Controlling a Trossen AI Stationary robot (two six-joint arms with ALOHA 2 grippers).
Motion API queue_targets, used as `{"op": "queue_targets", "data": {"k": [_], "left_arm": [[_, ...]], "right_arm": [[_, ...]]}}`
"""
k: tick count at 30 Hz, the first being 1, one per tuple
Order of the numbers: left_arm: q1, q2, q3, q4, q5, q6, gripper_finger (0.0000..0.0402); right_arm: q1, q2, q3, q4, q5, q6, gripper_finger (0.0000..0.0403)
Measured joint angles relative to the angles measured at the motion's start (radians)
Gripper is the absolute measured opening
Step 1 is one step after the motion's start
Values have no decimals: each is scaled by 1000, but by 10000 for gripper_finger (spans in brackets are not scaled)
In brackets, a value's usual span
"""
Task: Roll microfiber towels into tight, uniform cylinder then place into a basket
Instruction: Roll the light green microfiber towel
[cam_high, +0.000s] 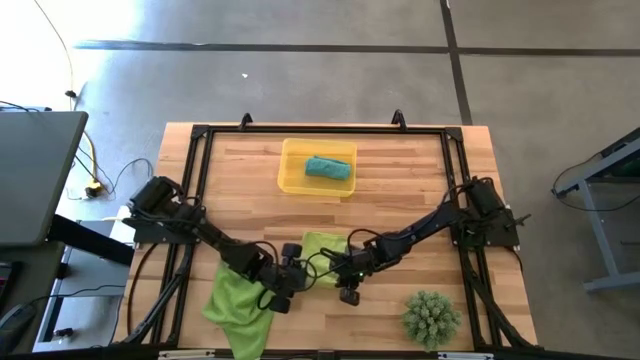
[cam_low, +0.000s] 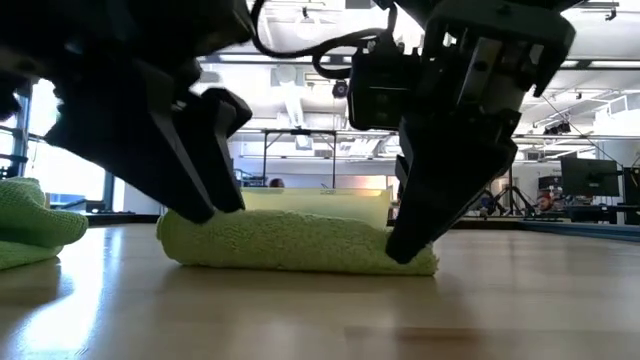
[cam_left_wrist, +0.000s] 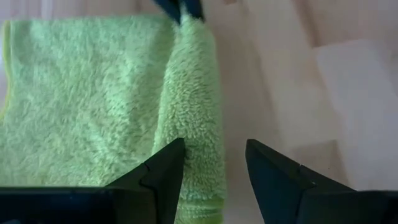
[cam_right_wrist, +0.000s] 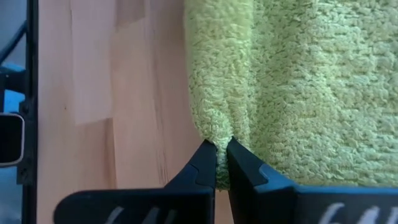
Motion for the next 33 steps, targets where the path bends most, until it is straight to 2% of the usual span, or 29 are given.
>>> {"op": "queue_targets", "data": {"k": [7,13,16,21,25,29,33], "left_arm": [[20,32,1,-29,13,52,163],[34,60,3,-38,57,16,163],[35,67,4,-42,85,-20,163],[36,68,5,-31,168,-133,163],[36,68,6,-25,227,-250,163],[34,69,3,-9,250,-344,163],[34,69,2,0,257,-429,163]], "right_arm": [[2,1,0,37,-7,6,1],[3,2,1,35,-8,5,21],[2,2,3,22,-21,3,34],[-18,-5,2,10,-131,-28,52],[-21,-45,0,-22,-142,-76,60],[-16,-112,-1,-81,-113,-136,62],[8,-165,-1,-148,16,-282,63]]}}
